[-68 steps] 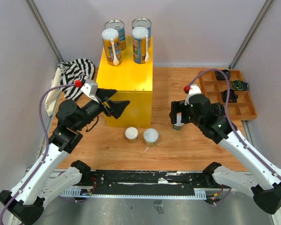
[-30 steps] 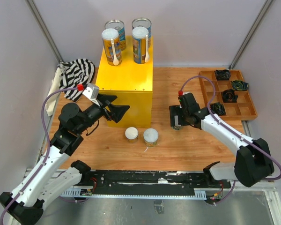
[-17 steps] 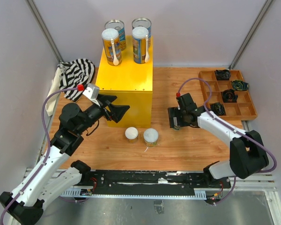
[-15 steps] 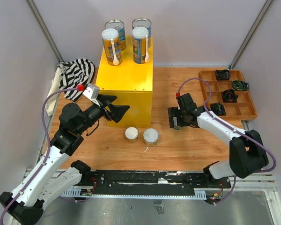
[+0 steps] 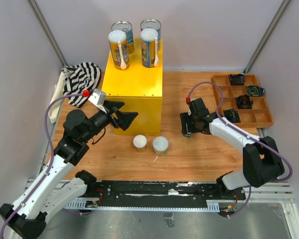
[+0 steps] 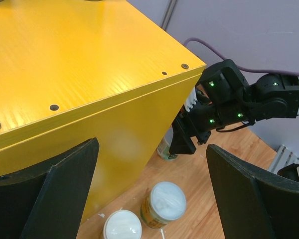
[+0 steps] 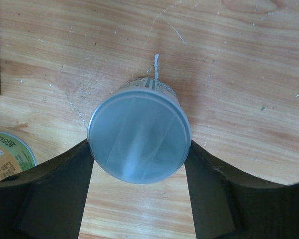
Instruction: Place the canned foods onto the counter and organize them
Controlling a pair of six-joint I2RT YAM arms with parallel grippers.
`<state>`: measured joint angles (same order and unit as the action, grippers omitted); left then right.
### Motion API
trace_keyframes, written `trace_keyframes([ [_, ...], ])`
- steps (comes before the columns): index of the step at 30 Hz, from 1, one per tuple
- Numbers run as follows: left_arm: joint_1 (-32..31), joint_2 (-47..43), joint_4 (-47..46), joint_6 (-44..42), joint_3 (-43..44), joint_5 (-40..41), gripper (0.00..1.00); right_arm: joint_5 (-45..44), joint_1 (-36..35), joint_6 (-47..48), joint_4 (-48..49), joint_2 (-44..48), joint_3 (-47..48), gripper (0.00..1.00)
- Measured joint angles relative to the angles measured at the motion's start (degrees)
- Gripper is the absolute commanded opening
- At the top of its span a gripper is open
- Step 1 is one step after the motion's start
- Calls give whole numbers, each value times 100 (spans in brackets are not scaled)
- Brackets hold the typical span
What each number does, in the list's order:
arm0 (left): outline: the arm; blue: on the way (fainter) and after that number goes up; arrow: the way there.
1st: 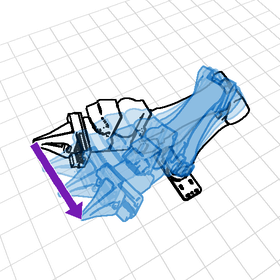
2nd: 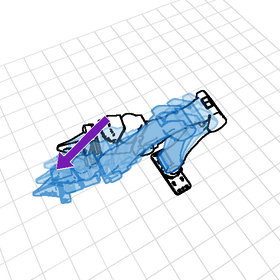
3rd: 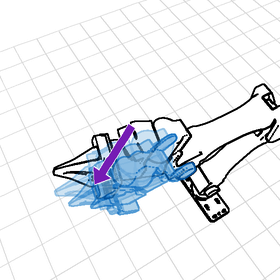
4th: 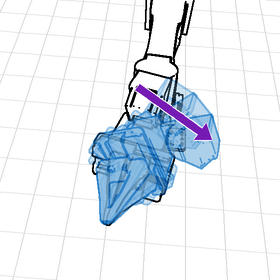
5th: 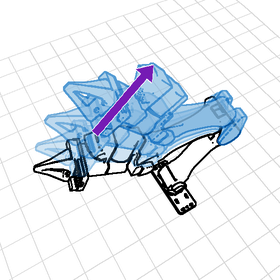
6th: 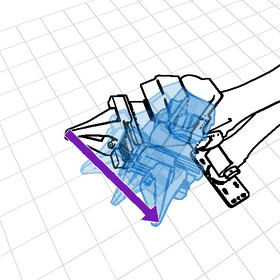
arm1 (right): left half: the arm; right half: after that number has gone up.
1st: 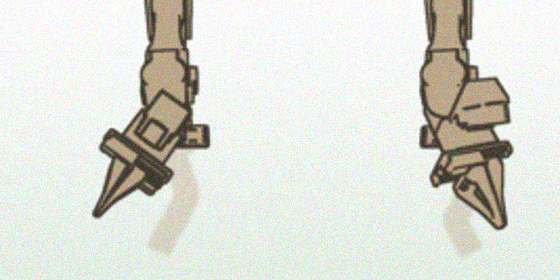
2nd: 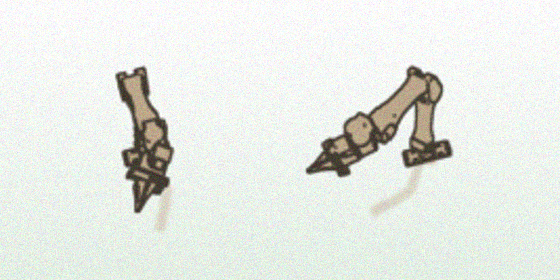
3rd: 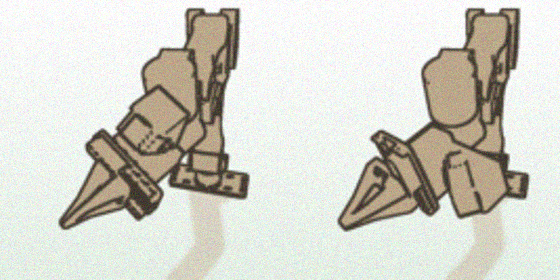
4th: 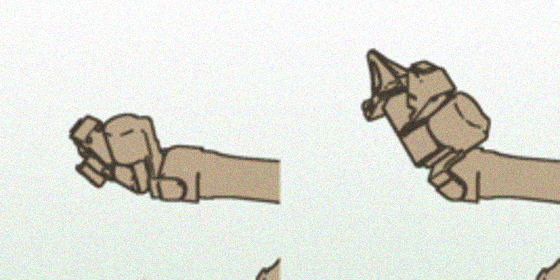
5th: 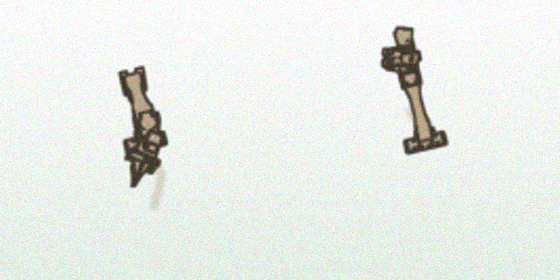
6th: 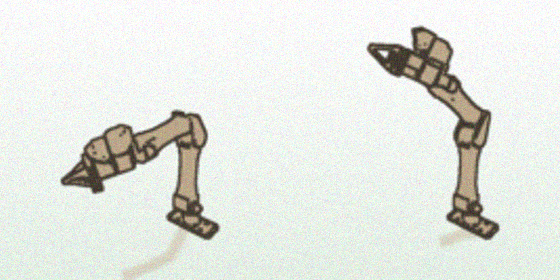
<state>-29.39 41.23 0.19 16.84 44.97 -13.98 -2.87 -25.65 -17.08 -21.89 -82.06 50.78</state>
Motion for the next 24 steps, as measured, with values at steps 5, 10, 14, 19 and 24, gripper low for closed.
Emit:
trace_keyframes([
  [5,0,0,2,4,0,0,94,31,4,85,22,0,2,44],
  [10,0,-26,13,17,0,2,94,37,4,144,13,68,0,35],
  [14,0,-70,44,20,0,26,94,48,4,219,-44,328,-2,29],
  [19,0,-140,63,20,0,44,94,52,4,267,-157,734,-2,27],
  [24,0,-192,107,20,0,66,94,76,4,321,-457,1255,-2,25],
])
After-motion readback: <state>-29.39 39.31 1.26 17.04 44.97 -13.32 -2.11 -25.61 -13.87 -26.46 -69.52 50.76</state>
